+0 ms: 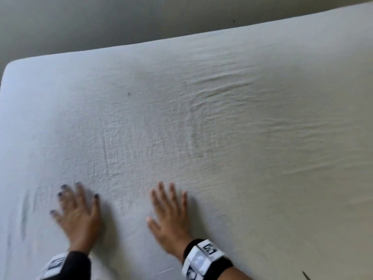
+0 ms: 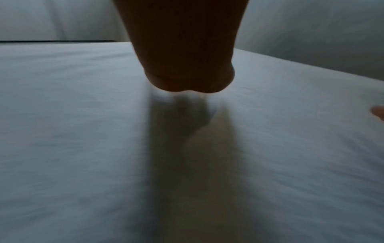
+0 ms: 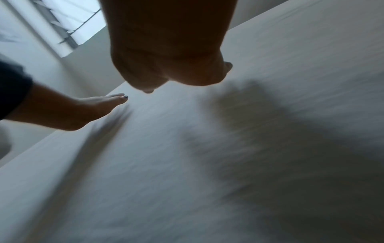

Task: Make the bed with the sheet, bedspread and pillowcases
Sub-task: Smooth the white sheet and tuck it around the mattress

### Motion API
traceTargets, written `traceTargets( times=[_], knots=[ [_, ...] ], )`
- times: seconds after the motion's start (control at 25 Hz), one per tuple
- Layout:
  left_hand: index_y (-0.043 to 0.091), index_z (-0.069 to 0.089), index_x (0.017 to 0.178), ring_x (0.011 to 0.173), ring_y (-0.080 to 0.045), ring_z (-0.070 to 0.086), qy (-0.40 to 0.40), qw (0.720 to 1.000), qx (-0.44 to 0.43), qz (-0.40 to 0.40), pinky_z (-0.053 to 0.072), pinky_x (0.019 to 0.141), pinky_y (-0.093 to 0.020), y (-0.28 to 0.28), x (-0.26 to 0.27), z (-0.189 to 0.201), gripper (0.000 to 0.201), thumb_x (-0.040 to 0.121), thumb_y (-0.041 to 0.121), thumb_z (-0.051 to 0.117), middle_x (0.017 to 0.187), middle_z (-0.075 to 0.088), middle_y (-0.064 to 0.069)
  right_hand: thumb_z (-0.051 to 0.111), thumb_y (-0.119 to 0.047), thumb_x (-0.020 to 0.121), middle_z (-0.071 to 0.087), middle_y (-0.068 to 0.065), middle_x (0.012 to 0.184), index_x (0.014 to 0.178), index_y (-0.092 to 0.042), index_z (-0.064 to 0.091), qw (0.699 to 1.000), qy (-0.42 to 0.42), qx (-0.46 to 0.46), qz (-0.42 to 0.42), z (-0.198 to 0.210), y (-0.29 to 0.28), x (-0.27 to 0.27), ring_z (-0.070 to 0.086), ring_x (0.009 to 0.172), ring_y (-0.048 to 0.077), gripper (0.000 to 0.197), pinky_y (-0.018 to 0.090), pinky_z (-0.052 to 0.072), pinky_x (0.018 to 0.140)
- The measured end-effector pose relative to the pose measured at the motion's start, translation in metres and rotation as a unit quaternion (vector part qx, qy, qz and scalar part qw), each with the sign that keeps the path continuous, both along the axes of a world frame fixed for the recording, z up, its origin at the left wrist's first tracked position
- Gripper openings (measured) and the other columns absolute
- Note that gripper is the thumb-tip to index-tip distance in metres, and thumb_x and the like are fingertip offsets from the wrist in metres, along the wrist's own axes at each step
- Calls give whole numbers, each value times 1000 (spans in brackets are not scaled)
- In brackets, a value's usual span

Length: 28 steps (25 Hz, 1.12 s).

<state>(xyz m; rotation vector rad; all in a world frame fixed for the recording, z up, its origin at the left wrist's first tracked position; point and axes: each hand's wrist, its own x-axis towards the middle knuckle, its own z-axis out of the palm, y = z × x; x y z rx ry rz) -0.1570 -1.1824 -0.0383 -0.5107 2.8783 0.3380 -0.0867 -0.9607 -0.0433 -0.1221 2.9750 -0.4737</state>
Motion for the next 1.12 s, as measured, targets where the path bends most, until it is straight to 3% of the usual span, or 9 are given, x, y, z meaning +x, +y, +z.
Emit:
traceTargets(
  times=[0.08, 0.16, 0.32, 0.44, 0.56, 0.68, 0.8, 1.0, 1.12],
  knots=[
    [23, 16, 154, 149, -19, -6, 8, 993, 38, -107, -5, 117, -51, 75, -25, -4, 74, 88, 58, 19, 161, -6, -3, 40, -50, 83, 33, 12, 152, 143, -15, 37, 991, 0, -10, -134, -1, 75, -25, 25, 139, 37, 70, 64, 20, 107],
    [28, 13, 154, 147, -13, -11, 27, 978, 74, -194, -10, 118, -44, 159, -48, -7, 73, 88, 59, 18, 160, -10, 1, 34, -50, 86, 28, 16, 154, 145, -9, 34, 973, -19, -2, -232, -1, 158, -48, 23, 139, 44, 72, 72, 19, 103],
    [32, 4, 154, 147, -14, -15, 26, 956, 87, -281, -13, 118, -45, 294, -90, -18, 69, 92, 58, 20, 161, -13, 2, 11, -59, 85, 2, 12, 160, 152, -9, 16, 959, -69, 42, -272, -1, 305, -89, -1, 146, 39, 84, 65, -2, 109],
    [30, 4, 154, 149, -17, -11, 17, 960, 56, -273, -9, 118, -50, 324, -127, -35, 66, 97, 55, 26, 162, -9, 0, 24, -52, 97, -7, 9, 160, 153, -9, 6, 955, -89, 77, -274, -13, 366, -135, -8, 146, 35, 73, 61, -5, 111],
    [28, 9, 154, 150, -19, -4, 51, 969, 23, -239, -6, 120, -47, 308, -144, -40, 65, 97, 55, 23, 163, -1, -3, 28, -47, 100, -6, 10, 160, 152, -6, 4, 956, -90, 78, -268, -23, 389, -191, -7, 146, 34, 71, 59, -5, 113],
    [28, 7, 155, 150, -19, -4, 48, 978, 6, -203, -8, 119, -46, 285, -145, -39, 64, 98, 54, 21, 163, -1, -3, 28, -46, 100, -5, 16, 160, 151, -2, 5, 962, -85, 82, -246, -31, 382, -242, -5, 146, 36, 72, 58, -1, 115],
    [30, 3, 154, 149, -15, -10, 30, 989, 9, -144, -10, 119, -46, 262, -131, -35, 64, 98, 55, 20, 163, -7, 1, 26, -47, 100, -8, 16, 159, 151, -3, 2, 978, -87, 87, -168, -30, 337, -278, -7, 146, 37, 72, 57, -1, 115],
    [30, 7, 154, 149, -15, -9, 45, 992, 17, -116, -12, 119, -45, 255, -112, -34, 68, 93, 59, 13, 163, -4, 2, 29, -54, 97, -10, 8, 160, 152, -12, -2, 992, -90, 79, 50, -18, 214, -300, -8, 146, 36, 76, 59, 0, 115],
    [28, 13, 154, 149, -16, -4, 54, 992, 4, -111, -11, 119, -45, 256, -114, -37, 69, 93, 58, 16, 163, 2, 2, 26, -55, 98, -9, 2, 161, 153, -15, -1, 972, -90, 74, 206, -9, 147, -289, -10, 147, 30, 73, 56, 1, 116]
  ],
)
